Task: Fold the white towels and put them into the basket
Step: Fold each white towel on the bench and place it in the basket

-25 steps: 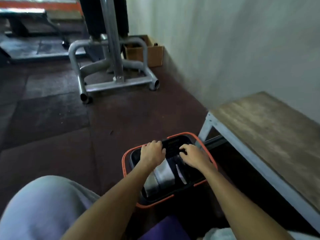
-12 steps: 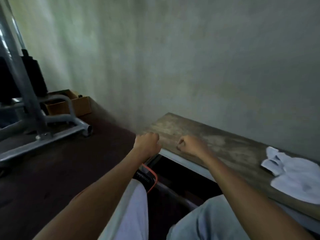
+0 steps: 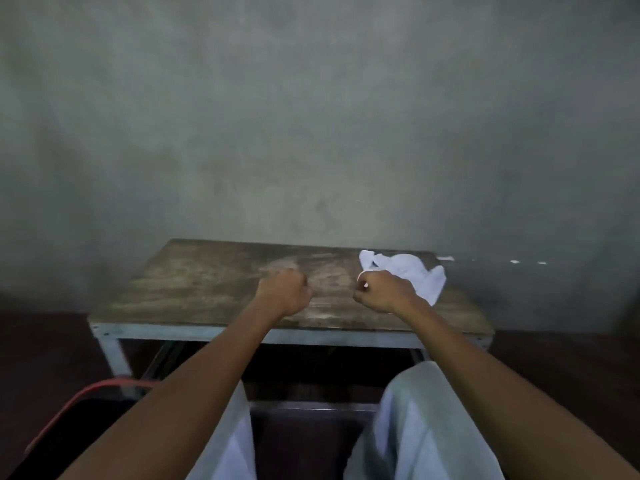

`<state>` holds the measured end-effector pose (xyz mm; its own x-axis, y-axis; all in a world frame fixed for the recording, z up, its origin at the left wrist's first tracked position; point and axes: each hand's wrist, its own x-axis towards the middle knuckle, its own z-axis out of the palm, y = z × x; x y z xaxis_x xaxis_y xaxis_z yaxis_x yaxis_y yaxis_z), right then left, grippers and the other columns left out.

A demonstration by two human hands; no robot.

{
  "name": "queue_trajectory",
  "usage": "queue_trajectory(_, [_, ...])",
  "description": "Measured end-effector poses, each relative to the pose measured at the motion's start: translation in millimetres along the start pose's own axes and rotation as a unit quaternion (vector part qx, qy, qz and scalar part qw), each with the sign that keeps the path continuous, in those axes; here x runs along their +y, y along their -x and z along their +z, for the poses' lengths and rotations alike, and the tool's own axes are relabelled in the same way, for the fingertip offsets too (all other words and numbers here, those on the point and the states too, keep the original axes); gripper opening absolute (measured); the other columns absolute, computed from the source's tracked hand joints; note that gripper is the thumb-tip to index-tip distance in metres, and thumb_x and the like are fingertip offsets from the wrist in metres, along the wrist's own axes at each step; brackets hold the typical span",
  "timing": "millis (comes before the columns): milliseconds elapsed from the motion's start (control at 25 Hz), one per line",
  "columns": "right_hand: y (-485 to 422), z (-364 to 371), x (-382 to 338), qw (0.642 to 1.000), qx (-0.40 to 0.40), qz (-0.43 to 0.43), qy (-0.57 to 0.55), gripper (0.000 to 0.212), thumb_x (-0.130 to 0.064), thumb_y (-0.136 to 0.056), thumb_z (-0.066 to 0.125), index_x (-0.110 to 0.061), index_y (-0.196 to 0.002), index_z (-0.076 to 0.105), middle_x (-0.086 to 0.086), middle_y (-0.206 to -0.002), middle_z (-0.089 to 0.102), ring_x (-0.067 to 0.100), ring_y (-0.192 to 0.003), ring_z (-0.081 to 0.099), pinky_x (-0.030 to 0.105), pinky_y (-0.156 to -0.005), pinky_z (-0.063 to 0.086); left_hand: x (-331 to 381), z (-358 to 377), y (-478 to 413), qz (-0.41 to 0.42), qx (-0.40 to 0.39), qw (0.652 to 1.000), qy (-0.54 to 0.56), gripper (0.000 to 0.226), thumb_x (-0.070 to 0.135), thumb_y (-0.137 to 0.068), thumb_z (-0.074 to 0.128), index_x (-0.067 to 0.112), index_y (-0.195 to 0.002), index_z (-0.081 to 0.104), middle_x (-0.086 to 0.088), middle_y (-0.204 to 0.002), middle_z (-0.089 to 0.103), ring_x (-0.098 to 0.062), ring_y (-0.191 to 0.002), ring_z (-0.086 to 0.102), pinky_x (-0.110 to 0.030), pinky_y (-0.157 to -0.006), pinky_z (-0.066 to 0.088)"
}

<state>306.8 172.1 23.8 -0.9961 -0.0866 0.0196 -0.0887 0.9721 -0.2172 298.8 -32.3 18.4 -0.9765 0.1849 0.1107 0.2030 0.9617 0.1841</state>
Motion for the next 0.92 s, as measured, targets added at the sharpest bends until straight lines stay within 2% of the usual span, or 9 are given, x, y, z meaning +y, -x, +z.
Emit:
queue_trajectory(80, [5.7, -2.4, 36.2, 1.0, 0.006, 0.028, -0.004, 0.024, -0.038, -0.085, 0.051, -0.025, -0.098, 0.067, -0.001, -0.108, 0.065, 0.021, -0.104, 0.059, 0.031, -0.076, 0.045, 26.5, 10.2, -13.8, 0.034, -0.006, 0.999, 0.017, 0.035, 0.037, -0.088, 0.042, 0.019, -0.112, 0.06, -0.01, -0.121, 0.06, -0.03, -0.109, 0.057, -0.038, -0.087, 0.045])
queue_trajectory(160, [9.7, -0.7, 69.3, 0.998, 0.015, 0.063, -0.014, 0.027, -0.04, -0.085, 0.055, -0.026, -0.105, 0.065, 0.0, -0.108, 0.067, 0.02, -0.099, 0.062, 0.033, -0.083, 0.05, 50.6, 21.9, -27.1, 0.065, -0.013, 0.998, 0.025, 0.035, 0.039, -0.087, 0.043, 0.019, -0.11, 0.061, -0.009, -0.121, 0.06, -0.029, -0.11, 0.057, -0.037, -0.087, 0.045])
queue_trajectory(320, [2.0, 18.3, 122.5, 0.994, 0.023, 0.102, 0.015, 0.026, -0.035, -0.085, 0.056, -0.025, -0.107, 0.064, 0.002, -0.106, 0.068, 0.021, -0.096, 0.063, 0.03, -0.082, 0.049, 78.7, 56.2, -62.9, 0.1, -0.03, 0.994, 0.034, 0.033, 0.039, -0.088, 0.046, 0.017, -0.107, 0.062, -0.008, -0.116, 0.063, -0.028, -0.108, 0.058, -0.036, -0.084, 0.046])
queue_trajectory(440, [-17.5, 47.1, 146.6, 0.994, 0.025, 0.107, -0.004, 0.023, -0.027, -0.086, 0.053, -0.023, -0.105, 0.065, 0.004, -0.107, 0.069, 0.024, -0.096, 0.062, 0.032, -0.081, 0.051, 86.9, 96.3, -87.7, 0.104, -0.041, 0.99, 0.091, 0.026, 0.033, -0.086, 0.048, 0.016, -0.096, 0.066, -0.008, -0.105, 0.067, -0.027, -0.097, 0.062, -0.034, -0.076, 0.048])
queue_trajectory(560, [-45.1, 74.2, 163.4, 0.995, 0.038, 0.093, 0.021, 0.025, -0.03, -0.087, 0.053, -0.025, -0.108, 0.065, 0.004, -0.11, 0.068, 0.025, -0.1, 0.062, 0.033, -0.083, 0.049, 93.1, 137.7, -110.7, 0.118, -0.048, 0.987, 0.1, 0.023, 0.03, -0.085, 0.05, 0.021, -0.094, 0.07, -0.006, -0.101, 0.069, -0.027, -0.095, 0.063, -0.033, -0.075, 0.049])
queue_trajectory(720, [-82.2, 84.1, 181.2, 0.989, 0.045, 0.052, 0.133, 0.035, -0.021, -0.086, 0.051, -0.027, -0.119, 0.061, 0.004, -0.116, 0.061, 0.026, -0.11, 0.053, 0.037, -0.091, 0.041, 102.5, 175.1, -137.8, 0.168, -0.045, 0.982, 0.067, 0.028, 0.035, -0.089, 0.05, 0.022, -0.108, 0.066, -0.004, -0.118, 0.061, -0.025, -0.109, 0.056, -0.033, -0.085, 0.045])
queue_trajectory(840, [-95.1, 94.4, 187.7, 0.977, 0.017, 0.025, 0.212, 0.033, -0.023, -0.087, 0.049, -0.028, -0.118, 0.062, 0.004, -0.117, 0.055, 0.026, -0.115, 0.045, 0.039, -0.092, 0.034, 112.0, 190.9, -154.8, 0.209, -0.032, 0.977, 0.007, 0.031, 0.039, -0.09, 0.051, 0.022, -0.112, 0.065, -0.002, -0.118, 0.058, -0.024, -0.112, 0.052, -0.035, -0.085, 0.043])
queue_trajectory(920, [-98.9, 99.7, 189.9, 0.974, 0.005, 0.018, 0.227, 0.029, -0.024, -0.087, 0.051, -0.024, -0.112, 0.065, 0.005, -0.116, 0.054, 0.027, -0.115, 0.045, 0.039, -0.092, 0.032, 114.8, 193.2, -163.9, 0.234, -0.017, 0.972, -0.008, 0.028, 0.037, -0.09, 0.052, 0.021, -0.108, 0.066, -0.001, -0.112, 0.06, -0.023, -0.108, 0.054, -0.035, -0.084, 0.044])
